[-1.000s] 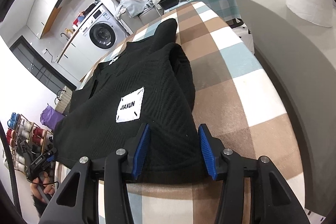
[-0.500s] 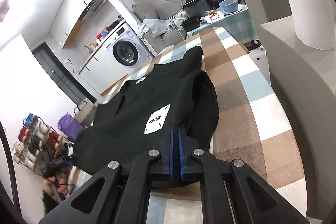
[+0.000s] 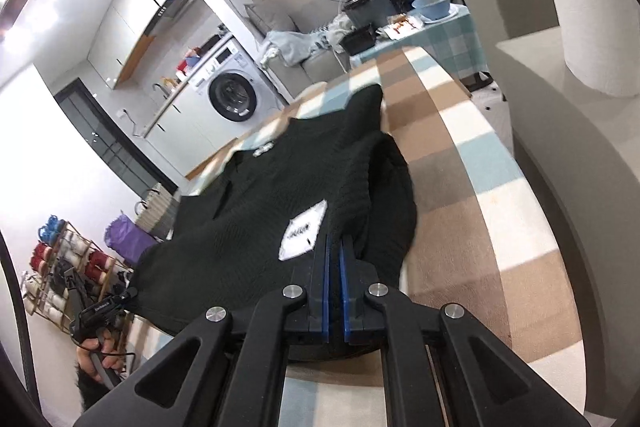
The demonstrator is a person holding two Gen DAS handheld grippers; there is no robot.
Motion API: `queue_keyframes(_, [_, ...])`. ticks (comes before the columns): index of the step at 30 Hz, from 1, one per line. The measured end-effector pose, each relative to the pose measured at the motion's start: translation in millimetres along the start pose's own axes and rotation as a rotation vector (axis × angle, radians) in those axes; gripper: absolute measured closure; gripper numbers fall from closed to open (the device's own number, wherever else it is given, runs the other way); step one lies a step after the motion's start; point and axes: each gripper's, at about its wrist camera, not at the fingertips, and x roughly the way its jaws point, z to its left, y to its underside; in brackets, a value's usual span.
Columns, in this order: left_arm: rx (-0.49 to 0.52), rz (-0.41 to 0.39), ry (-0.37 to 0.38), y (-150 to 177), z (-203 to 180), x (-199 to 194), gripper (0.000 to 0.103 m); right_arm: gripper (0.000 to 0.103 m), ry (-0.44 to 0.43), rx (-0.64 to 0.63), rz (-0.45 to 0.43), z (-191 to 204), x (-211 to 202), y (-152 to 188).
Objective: Fold small clothes
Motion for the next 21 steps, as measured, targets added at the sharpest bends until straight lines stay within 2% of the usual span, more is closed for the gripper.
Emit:
queue_keyframes(3, [-0.025, -0.024, 0.039, -18.2, -2.6, -1.6, 0.099, 0.099, -0.018, -0.008, -0.036, 7.6, -3.1, -19.7])
queue_keyframes(6, [-0.019, -0.061, 0.044, -41.6, -7.9, 0.0, 0.1, 0.1, -0.018, -0.018, -0.075, 17.3, -2.3, -42.3])
queue_keyframes(11, [0.015, -0.116, 0.033, -77.8, -21.2, 3.9, 0.1, 0.1, 0.047, -0.047, -0.142, 33.4, 6.2, -73.8])
queue_keyframes(15, [0.044, -0.087, -0.015, -82.7, -19.2, 21.1, 0.1, 0.1, 0.175, -0.048, -0.074, 22.8, 30.5, -67.6])
queue_keyframes(20, [0.044, 0.009, -0.062, -62.8, -8.6, 48.7, 0.1, 0.1, 0.263, 0.008, 0.047, -6.4, 52.4, -44.0])
queue_keyframes(21, [0.042, 0.02, -0.069, -59.5, -6.9, 52.9, 0.099, 0.1, 0.316, 0.034, 0.067, -15.8, 55.8, -39.1])
